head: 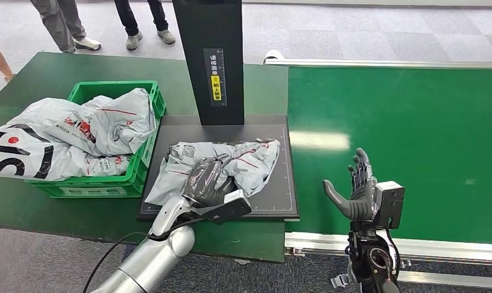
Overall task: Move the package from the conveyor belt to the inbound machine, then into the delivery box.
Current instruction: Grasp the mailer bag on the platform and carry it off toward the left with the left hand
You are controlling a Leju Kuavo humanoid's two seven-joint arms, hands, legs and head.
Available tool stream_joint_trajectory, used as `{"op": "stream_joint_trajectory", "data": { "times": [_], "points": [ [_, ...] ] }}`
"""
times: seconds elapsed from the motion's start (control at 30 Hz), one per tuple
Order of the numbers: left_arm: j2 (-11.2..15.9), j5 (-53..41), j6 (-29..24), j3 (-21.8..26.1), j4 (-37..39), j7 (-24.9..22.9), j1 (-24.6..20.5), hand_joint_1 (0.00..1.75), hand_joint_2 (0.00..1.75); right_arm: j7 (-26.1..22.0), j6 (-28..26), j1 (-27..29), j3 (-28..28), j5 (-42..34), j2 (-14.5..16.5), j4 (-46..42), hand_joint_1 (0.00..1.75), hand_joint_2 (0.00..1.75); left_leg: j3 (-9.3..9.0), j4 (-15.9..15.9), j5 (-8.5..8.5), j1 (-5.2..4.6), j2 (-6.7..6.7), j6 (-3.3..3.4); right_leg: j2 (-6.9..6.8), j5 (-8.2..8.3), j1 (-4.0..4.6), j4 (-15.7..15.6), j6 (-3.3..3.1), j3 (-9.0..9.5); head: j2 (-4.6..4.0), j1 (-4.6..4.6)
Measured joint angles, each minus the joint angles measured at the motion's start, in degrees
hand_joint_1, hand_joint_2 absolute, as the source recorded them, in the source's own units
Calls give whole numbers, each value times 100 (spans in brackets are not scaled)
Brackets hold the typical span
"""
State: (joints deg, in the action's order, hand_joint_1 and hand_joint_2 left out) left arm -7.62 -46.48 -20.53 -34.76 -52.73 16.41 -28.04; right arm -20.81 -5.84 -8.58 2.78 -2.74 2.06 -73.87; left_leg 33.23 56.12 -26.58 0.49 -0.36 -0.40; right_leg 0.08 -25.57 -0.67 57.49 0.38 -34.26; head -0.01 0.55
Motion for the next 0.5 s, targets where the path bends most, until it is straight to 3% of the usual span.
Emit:
{"op": "stream_joint_trajectory", "data": {
  "times": [0.2, 0.5],
  "points": [
    [104, 139, -1033, 10, -783, 501, 79, 175, 175, -25, -81, 34, 11, -140, -27, 180, 0, 175, 2, -1, 0, 0, 0, 0, 0, 0, 0, 0, 0, 0, 1, -1],
    [223, 139, -1198, 8, -1335, 554, 160, 175, 175, -48, -91, 54, 58, -153, -27, 288, 0, 175, 2, 0, 0, 0, 0, 0, 0, 0, 0, 0, 0, 0, 1, -1]
  ]
}}
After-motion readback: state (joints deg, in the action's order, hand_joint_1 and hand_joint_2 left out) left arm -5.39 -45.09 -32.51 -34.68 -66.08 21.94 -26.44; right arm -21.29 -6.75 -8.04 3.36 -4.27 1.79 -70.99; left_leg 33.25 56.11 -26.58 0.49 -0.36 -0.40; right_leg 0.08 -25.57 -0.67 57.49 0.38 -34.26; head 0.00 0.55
